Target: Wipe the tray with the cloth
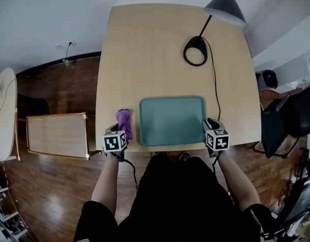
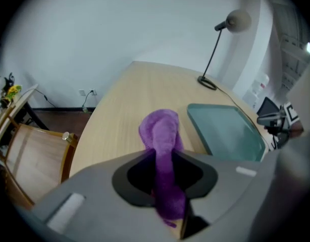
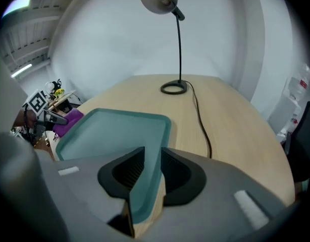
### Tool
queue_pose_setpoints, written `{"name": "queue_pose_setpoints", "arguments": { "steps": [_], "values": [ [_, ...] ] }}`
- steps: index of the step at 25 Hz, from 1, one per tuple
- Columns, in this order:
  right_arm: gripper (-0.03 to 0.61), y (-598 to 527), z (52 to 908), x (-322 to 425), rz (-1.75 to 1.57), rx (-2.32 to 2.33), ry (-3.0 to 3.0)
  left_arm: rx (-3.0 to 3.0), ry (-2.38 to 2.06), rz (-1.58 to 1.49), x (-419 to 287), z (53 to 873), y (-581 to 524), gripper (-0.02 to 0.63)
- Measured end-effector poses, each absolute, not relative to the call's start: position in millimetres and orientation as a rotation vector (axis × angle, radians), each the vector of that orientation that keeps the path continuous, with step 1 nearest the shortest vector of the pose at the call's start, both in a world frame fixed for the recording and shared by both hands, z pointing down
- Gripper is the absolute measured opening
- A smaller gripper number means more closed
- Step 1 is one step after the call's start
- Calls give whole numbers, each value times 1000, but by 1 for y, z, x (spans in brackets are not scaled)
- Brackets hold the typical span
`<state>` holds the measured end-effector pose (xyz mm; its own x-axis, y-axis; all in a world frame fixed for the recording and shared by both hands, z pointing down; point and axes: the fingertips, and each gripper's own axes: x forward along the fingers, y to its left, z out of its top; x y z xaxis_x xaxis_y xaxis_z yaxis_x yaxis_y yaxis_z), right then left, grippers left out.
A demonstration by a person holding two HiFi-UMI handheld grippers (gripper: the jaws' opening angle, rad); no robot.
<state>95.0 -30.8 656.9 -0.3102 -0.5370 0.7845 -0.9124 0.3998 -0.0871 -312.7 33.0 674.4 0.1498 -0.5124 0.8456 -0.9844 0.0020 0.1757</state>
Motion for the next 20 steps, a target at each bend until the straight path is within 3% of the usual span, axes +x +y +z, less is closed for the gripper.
{"name": "queue_pose_setpoints", "arguments": {
  "steps": [6, 8, 20],
  "values": [
    [106, -19, 693, 105, 799, 1160, -1867, 1609, -1507, 679, -321, 664, 27, 110],
    [38, -14, 701, 106, 844, 1129, -1854, 1606, -1516, 677, -319, 661, 24, 110],
    [38, -10, 709, 93, 905, 1064, -1898, 1697, -1414, 955, -268, 659, -55, 112]
  ]
}}
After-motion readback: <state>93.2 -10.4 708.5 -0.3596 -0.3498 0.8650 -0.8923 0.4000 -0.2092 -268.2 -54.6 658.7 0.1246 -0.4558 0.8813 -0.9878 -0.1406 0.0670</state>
